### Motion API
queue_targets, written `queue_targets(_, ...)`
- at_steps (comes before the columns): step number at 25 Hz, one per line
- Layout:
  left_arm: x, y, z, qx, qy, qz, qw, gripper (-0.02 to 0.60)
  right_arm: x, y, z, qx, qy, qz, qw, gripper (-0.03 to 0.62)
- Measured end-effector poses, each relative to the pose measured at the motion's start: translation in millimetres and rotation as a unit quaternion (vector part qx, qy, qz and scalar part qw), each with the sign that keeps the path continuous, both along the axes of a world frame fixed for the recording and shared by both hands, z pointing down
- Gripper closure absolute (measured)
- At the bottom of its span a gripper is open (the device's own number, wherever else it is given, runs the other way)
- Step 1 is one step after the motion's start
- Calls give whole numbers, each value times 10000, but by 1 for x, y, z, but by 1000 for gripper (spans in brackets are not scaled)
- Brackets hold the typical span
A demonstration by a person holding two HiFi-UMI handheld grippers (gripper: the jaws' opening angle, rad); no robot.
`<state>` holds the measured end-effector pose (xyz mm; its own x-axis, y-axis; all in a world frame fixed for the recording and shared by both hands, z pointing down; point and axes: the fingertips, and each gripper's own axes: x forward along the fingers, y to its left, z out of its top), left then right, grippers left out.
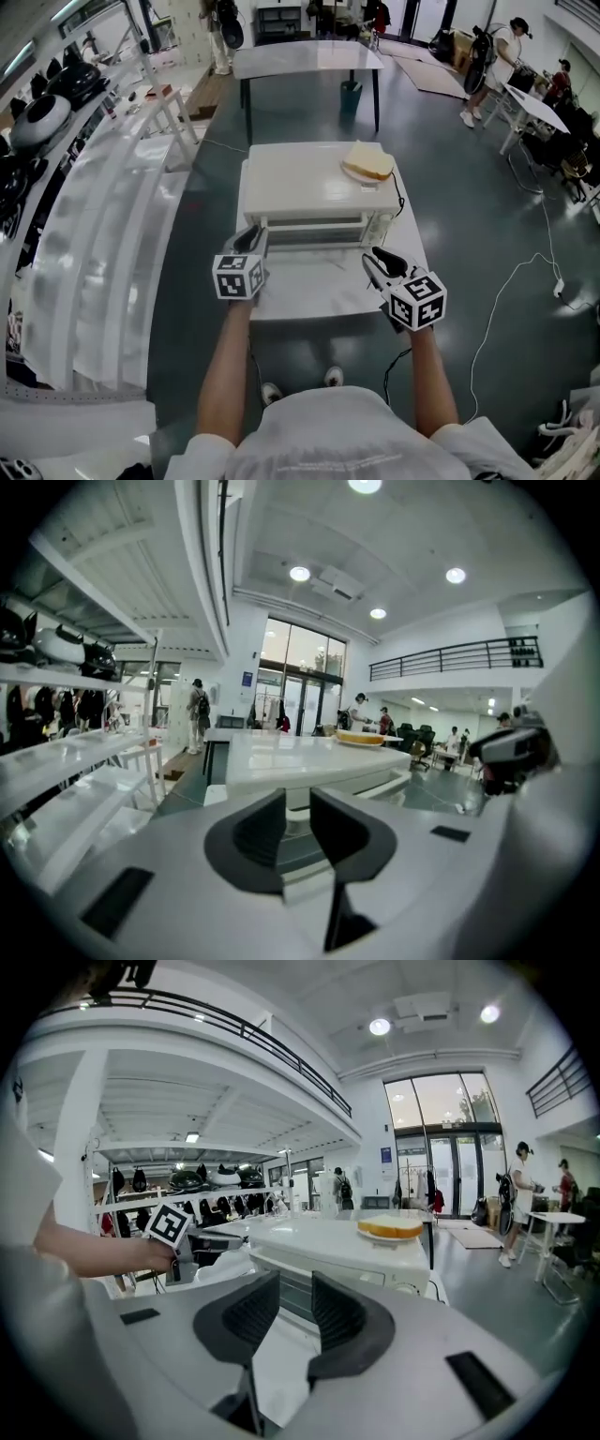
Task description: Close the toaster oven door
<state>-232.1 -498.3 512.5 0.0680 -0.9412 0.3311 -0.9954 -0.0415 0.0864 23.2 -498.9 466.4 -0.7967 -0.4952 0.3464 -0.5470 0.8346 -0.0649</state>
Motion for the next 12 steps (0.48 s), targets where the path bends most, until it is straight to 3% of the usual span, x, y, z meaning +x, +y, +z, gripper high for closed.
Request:
queue_targets(7,-8,58,-42,276,-605,290,9974,538,-38,15,-48,513,-239,-165,9983,485)
queue_targets(12,-27,93,-85,593,-927,218,9937,561,-71,27,-74,896,-213,-280,9954,541)
